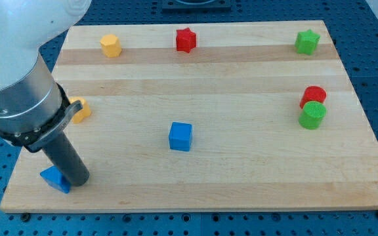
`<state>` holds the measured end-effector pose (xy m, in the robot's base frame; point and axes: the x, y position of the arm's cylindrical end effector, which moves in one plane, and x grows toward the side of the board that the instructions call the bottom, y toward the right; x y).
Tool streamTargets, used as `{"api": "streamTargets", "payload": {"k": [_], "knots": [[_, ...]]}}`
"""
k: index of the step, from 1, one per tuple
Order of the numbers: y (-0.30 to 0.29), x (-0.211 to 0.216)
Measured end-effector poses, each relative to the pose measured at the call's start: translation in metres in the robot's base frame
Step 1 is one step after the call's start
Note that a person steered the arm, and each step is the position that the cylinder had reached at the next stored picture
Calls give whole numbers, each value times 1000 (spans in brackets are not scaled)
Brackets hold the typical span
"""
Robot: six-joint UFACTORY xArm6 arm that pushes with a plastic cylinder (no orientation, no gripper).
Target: Push the red circle slightly to right
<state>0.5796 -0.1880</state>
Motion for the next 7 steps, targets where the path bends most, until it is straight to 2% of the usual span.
{"api": "streamTargets", "payload": {"k": [4, 5, 6, 7], "knots": [[220, 5], [270, -5], [295, -51], [295, -112]]}}
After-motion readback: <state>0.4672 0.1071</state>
